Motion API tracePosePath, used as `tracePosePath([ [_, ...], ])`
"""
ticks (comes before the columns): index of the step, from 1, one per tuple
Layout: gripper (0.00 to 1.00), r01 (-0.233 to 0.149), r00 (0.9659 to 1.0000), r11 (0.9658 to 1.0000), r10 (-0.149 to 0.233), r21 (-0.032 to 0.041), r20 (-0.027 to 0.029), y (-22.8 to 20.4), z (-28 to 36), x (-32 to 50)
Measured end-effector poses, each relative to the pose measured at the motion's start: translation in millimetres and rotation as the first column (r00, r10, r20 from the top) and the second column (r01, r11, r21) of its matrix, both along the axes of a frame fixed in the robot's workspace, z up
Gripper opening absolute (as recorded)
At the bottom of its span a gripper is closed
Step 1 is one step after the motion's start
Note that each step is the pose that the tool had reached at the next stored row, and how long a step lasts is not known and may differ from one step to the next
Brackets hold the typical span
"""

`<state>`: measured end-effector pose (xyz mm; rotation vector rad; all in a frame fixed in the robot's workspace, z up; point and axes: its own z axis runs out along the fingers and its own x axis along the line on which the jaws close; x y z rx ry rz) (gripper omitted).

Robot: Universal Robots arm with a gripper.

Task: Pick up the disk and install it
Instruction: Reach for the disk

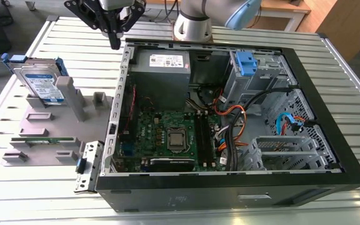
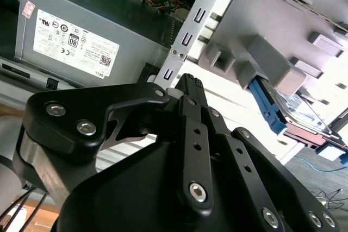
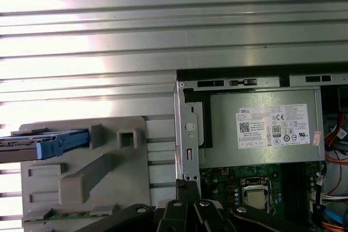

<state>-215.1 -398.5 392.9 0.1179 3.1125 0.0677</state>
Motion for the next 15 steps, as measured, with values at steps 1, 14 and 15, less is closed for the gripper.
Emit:
tracePosePath([
  [1,0.11,0.0,1.0,1.0,0.0,0.0,0.0,0.0,0.0,-0.3],
  [14,0.11,0.0,1.0,1.0,0.0,0.0,0.0,0.0,0.0,-3.5],
  [15,0.11,0.0,1.0,1.0,0.0,0.0,0.0,0.0,0.0,-3.8],
])
